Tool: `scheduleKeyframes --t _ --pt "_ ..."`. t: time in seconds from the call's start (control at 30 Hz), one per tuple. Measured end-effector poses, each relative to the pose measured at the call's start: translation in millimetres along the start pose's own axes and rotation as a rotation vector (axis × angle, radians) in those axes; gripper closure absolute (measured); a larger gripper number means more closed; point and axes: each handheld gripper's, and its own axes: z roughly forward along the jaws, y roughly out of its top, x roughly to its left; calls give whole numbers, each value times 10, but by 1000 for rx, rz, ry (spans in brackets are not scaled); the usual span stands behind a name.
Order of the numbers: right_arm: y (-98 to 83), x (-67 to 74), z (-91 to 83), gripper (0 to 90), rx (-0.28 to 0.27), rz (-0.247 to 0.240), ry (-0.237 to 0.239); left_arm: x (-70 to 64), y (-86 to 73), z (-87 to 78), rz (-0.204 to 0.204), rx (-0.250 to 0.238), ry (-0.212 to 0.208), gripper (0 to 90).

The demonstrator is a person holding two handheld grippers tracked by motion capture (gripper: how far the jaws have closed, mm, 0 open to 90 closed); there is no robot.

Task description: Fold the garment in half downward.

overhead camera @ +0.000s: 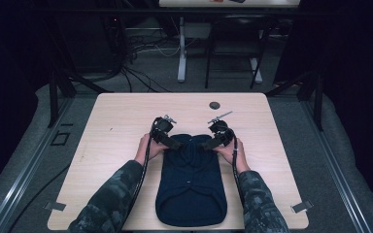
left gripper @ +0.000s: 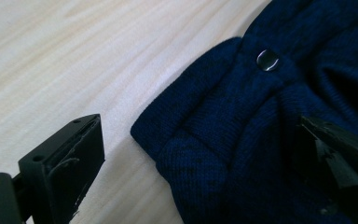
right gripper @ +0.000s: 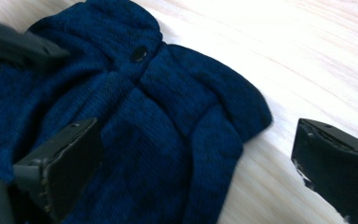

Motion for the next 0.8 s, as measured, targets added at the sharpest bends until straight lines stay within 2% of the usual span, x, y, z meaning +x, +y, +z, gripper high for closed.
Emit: scheduleKeyframes --t 0.07,0.13,0.17,0.23,0.3,0.47,0.5,0.57,0.67,0.8 --pt "11 11 44 67 6 -11 -5 7 -4 24 -3 6 -2 28" --pt "8 23 90 87 24 0 -9 11 -7 34 -6 9 4 52" --pt "9 7 104 107 35 -14 -8 11 -7 35 -5 13 12 52" --pt "6 8 124 166 38 5 -24 13 -16 43 -4 19 -3 115" --pt "7 -4 123 249 37 4 -43 12 -22 52 -7 22 -7 145" --pt "-3 19 115 369 28 -17 -39 -4 -41 60 -16 11 -7 184" --pt "-2 21 108 383 39 -33 -39 -15 -47 62 -10 11 0 185" --pt "-4 29 113 394 31 -33 -38 -39 -52 61 10 21 13 186" --pt "-12 57 115 460 27 -42 -39 -64 -58 54 28 31 23 199" --pt "-19 72 104 547 36 -51 -29 -89 -73 39 33 22 24 273"
